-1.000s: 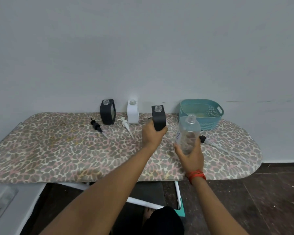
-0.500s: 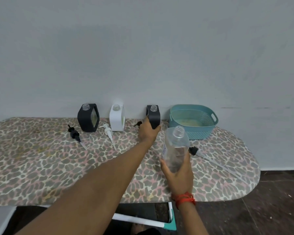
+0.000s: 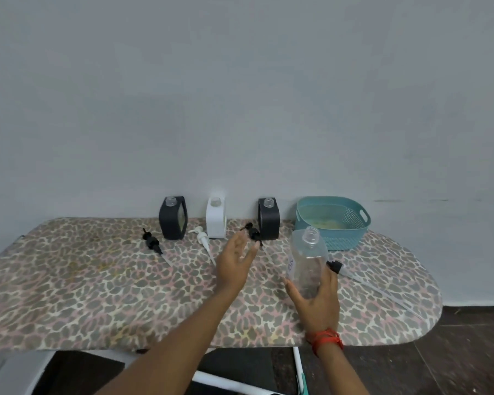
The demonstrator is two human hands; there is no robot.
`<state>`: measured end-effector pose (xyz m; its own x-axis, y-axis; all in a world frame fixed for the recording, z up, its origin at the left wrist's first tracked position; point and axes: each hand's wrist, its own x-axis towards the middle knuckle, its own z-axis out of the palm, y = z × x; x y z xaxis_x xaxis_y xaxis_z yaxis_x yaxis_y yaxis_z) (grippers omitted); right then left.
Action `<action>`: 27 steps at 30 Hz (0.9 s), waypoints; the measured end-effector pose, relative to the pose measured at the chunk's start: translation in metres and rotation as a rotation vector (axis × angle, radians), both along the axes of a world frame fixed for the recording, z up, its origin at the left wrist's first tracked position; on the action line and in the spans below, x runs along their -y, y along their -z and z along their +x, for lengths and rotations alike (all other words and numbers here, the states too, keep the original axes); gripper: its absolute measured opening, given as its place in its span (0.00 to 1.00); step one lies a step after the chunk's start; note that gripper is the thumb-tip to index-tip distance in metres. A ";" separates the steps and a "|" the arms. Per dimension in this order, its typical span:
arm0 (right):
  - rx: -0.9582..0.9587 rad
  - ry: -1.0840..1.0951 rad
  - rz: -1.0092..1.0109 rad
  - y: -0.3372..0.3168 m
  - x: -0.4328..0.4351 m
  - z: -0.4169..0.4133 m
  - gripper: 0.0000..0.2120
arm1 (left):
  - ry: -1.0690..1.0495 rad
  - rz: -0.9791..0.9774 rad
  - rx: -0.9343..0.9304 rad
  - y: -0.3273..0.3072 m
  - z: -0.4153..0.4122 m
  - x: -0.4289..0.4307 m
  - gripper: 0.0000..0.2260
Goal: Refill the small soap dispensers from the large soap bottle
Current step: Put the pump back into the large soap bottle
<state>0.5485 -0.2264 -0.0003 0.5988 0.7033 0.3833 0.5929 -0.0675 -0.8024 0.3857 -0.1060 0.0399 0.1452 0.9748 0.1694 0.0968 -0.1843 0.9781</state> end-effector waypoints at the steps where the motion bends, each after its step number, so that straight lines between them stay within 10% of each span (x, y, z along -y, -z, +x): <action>1: -0.043 -0.008 0.009 -0.001 0.001 -0.001 0.44 | 0.027 -0.017 -0.015 0.006 -0.021 0.006 0.25; 5: -0.211 -0.019 0.075 -0.007 0.003 -0.013 0.33 | 0.127 -0.088 -0.095 0.027 -0.085 0.021 0.23; 12: -0.376 -0.274 0.020 -0.010 -0.018 -0.076 0.30 | 0.328 -0.048 -0.270 0.033 -0.103 0.025 0.51; 19: -0.363 -0.561 -0.103 -0.024 -0.025 -0.102 0.40 | 0.282 -0.028 -0.193 0.029 -0.107 0.028 0.31; 27: -0.052 0.242 -0.089 -0.044 -0.033 -0.020 0.23 | 0.220 -0.011 -0.194 0.033 -0.102 0.030 0.38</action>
<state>0.5284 -0.1934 0.0440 0.7709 0.5668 0.2906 0.5088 -0.2735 -0.8163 0.2833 -0.1361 0.0066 0.3820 0.9179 0.1070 0.2410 -0.2107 0.9474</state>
